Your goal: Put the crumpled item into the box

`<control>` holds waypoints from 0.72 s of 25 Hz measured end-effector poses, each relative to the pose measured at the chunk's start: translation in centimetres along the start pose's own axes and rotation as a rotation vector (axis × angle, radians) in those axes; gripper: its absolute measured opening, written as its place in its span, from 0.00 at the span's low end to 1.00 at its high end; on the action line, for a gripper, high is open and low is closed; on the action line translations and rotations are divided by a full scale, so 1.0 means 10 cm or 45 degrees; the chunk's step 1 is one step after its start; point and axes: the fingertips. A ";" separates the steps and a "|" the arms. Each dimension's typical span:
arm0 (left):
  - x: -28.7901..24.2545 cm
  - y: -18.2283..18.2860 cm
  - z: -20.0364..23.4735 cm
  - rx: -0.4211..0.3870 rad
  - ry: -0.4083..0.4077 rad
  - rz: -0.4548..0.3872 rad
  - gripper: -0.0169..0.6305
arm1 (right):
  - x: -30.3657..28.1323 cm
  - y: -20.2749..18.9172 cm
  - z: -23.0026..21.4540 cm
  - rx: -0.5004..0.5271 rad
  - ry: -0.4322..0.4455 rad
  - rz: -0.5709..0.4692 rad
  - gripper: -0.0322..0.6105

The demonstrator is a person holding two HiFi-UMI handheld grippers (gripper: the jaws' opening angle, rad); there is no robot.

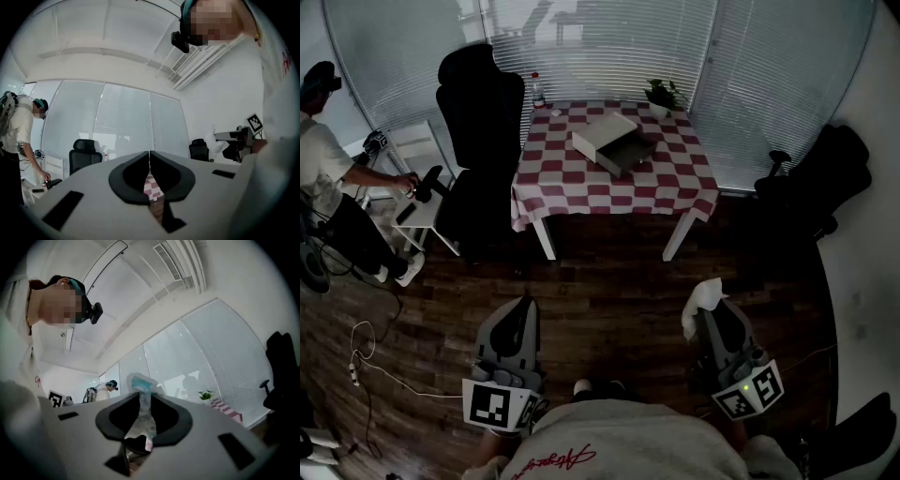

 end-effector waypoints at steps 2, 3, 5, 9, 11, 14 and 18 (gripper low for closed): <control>0.00 0.02 0.00 -0.002 0.000 -0.013 0.05 | 0.00 0.00 0.00 0.001 0.001 0.002 0.18; 0.00 0.03 0.00 -0.003 -0.001 -0.015 0.06 | 0.00 0.00 0.00 0.001 0.001 0.002 0.18; 0.01 0.03 0.01 -0.003 0.000 -0.010 0.06 | -0.01 0.00 0.01 0.002 0.001 0.001 0.18; 0.00 0.01 0.04 0.001 0.004 -0.007 0.05 | -0.07 -0.02 0.04 0.002 0.014 0.004 0.18; 0.00 -0.02 0.06 0.008 0.005 -0.001 0.06 | -0.10 -0.05 0.06 -0.001 0.020 0.011 0.18; 0.01 -0.05 0.09 0.024 0.007 0.002 0.06 | -0.13 -0.10 0.09 -0.005 0.020 0.022 0.18; 0.02 -0.08 0.15 0.029 0.006 0.005 0.06 | -0.17 -0.13 0.11 -0.011 0.010 0.031 0.18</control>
Point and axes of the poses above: the fingertips, and each gripper's own axes: x backward along the fingers, z to its left, y out of its top, and after that the axes turned 8 degrees about z, right-handed
